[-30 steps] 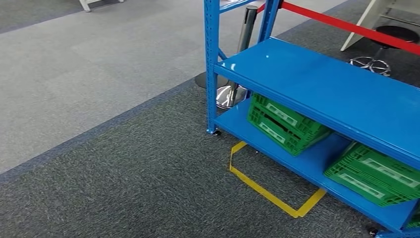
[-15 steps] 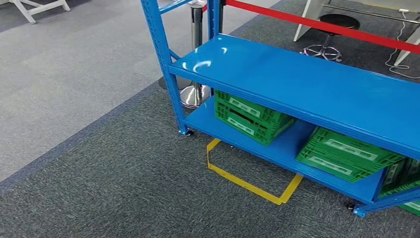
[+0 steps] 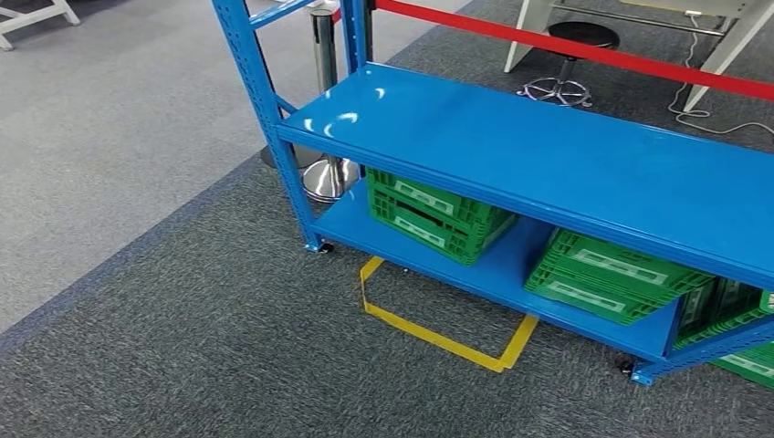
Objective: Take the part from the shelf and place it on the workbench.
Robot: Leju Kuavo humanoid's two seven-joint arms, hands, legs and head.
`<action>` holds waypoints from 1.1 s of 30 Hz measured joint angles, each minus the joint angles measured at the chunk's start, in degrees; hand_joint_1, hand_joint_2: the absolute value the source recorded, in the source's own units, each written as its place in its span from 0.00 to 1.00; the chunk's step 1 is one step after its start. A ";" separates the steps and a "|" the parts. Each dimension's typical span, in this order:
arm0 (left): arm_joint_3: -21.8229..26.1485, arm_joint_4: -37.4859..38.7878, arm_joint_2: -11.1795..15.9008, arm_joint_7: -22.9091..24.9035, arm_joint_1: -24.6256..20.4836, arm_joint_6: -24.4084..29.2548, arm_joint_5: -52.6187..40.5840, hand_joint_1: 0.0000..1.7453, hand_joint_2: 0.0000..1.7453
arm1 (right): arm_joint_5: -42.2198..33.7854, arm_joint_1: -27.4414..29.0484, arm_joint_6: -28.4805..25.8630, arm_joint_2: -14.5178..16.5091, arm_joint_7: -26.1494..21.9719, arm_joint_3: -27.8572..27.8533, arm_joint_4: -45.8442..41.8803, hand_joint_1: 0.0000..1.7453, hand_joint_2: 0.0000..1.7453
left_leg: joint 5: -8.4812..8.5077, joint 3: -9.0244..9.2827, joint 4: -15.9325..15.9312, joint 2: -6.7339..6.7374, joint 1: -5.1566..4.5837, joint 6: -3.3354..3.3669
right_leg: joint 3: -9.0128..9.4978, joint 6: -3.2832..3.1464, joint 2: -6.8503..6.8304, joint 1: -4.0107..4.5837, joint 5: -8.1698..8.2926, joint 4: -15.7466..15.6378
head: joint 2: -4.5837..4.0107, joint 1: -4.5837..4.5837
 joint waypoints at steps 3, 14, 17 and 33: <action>-0.01 -0.14 -0.14 0.00 -0.01 -0.02 -0.05 0.00 0.00 | 0.02 -0.11 -0.01 0.00 0.03 0.01 0.00 0.00 0.00 | 0.29 1.09 -0.88 0.06 0.42 0.37 | -2.29 0.89 -0.30 -0.11 -2.45 4.39 | 0.00 0.28; -0.02 -0.26 -0.28 -0.01 0.01 -0.31 -0.43 0.00 0.00 | 0.19 0.17 0.42 -0.11 0.26 0.03 0.00 0.00 0.00 | -2.68 3.51 -0.09 0.33 0.51 -1.72 | -3.34 0.42 -1.37 -0.88 0.65 0.42 | -0.01 0.58; -0.03 -0.29 -0.29 -0.01 -0.07 -0.31 -0.45 0.00 0.00 | 0.21 0.37 0.43 -0.11 0.28 0.02 0.00 0.00 0.00 | -3.48 2.59 3.46 0.29 0.66 -2.36 | -1.89 -0.96 -1.23 -0.98 0.58 0.39 | -0.01 0.30; -0.02 -0.35 -0.42 0.00 0.12 -0.42 -0.56 0.00 0.00 | 0.49 -0.01 1.31 -0.13 0.66 0.03 0.00 0.00 0.00 | 1.26 -1.88 1.19 -0.26 -0.11 0.51 | 1.26 0.86 -0.57 -0.26 -4.94 3.93 | -0.01 0.30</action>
